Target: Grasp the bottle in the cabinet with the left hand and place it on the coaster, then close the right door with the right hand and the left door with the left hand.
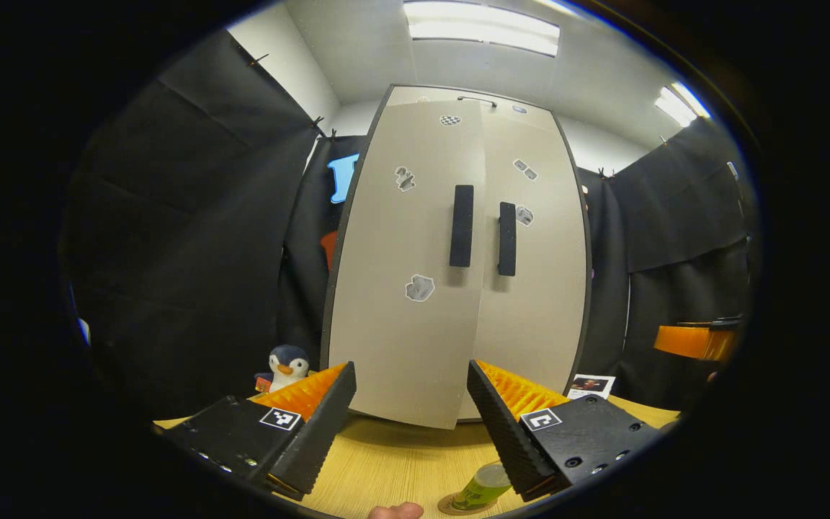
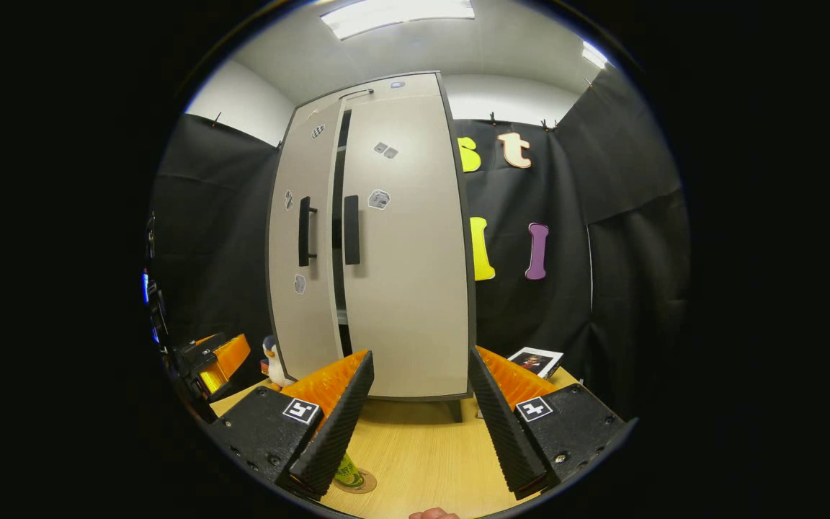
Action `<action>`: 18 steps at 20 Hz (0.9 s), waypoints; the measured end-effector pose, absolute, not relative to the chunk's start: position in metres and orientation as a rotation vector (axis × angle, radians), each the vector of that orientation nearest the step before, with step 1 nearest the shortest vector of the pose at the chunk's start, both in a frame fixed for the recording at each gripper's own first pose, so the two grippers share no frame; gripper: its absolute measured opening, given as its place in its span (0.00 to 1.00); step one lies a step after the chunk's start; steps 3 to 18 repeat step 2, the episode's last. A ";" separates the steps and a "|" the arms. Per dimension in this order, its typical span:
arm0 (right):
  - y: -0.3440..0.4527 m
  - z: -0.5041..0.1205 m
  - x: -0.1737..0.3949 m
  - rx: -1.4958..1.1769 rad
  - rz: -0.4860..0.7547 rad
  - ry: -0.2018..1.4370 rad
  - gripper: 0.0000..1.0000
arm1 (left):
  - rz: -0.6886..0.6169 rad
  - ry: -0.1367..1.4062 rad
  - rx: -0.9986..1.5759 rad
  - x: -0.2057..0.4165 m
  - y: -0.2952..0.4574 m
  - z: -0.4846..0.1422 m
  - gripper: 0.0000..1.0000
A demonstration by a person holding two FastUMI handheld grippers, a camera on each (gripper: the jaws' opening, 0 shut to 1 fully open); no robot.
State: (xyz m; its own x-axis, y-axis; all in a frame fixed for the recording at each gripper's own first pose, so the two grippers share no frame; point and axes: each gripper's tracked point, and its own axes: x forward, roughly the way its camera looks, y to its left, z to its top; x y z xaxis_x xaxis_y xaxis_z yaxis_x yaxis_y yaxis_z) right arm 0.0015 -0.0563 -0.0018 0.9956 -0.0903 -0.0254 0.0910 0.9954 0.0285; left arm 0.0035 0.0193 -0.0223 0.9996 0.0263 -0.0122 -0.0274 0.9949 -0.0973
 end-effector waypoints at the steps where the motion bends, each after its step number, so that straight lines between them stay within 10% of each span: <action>1: -0.056 -0.001 0.001 0.033 -0.092 0.020 0.81 | 0.025 0.013 -0.099 0.004 0.019 -0.023 0.95; 18: -0.057 0.000 0.002 0.035 -0.093 0.018 0.81 | 0.022 0.015 -0.099 0.004 0.018 -0.024 0.99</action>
